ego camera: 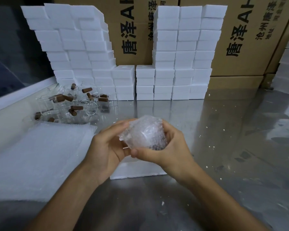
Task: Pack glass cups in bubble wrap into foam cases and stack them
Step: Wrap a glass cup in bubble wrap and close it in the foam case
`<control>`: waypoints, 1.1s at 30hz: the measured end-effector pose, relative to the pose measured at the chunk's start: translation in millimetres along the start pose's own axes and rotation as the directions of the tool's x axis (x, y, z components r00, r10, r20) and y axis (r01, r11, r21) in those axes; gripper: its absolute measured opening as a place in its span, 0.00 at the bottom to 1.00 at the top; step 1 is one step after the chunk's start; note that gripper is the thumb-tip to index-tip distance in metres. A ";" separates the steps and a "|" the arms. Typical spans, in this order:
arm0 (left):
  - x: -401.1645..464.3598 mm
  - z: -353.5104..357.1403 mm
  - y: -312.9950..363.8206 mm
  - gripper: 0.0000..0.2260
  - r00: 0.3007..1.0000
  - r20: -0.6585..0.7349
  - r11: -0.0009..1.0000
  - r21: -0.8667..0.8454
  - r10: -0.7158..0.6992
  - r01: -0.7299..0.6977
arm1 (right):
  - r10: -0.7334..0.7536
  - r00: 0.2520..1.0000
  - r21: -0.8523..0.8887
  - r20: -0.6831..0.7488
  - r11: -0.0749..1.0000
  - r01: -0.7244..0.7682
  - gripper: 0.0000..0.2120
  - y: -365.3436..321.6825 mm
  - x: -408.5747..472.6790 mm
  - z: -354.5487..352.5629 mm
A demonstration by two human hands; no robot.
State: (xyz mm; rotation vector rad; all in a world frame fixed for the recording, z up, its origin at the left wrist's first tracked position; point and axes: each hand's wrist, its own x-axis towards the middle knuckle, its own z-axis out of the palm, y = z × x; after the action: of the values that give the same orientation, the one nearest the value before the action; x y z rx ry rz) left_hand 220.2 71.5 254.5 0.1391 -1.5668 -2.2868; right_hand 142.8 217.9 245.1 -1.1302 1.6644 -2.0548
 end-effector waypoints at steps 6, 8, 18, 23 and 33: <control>1.0 -1.8 -3.7 0.20 0.991 0.079 0.993 0.051 -0.108 0.104 | 0.200 0.975 0.193 0.102 0.957 -0.217 0.19 -0.8 0.0 -6.6; 0.6 0.5 -5.3 0.19 0.988 0.094 0.992 0.036 -0.123 0.120 | 0.221 0.969 0.221 0.109 0.945 -0.240 0.17 -1.0 -0.2 -7.8; 1.8 -2.4 -6.0 0.20 0.983 0.117 0.990 -0.010 -0.139 0.141 | 0.231 0.971 0.335 0.062 0.912 -0.238 0.17 -0.5 2.1 -5.0; 1.9 -2.9 -6.1 0.22 0.982 0.142 0.990 0.071 -0.127 0.118 | 0.235 0.959 0.343 0.160 0.897 -0.277 0.21 0.6 2.1 -12.5; 2.8 -8.8 -4.4 0.21 0.984 0.154 0.995 0.051 -0.088 0.081 | 0.233 0.965 0.315 0.119 0.913 -0.259 0.23 2.1 5.2 -9.8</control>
State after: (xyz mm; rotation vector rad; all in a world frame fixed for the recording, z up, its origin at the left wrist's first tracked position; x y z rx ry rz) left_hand 219.0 64.1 247.4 0.0395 -1.7214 -2.3788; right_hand 131.9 220.9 244.9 -0.8312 1.2876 -1.9994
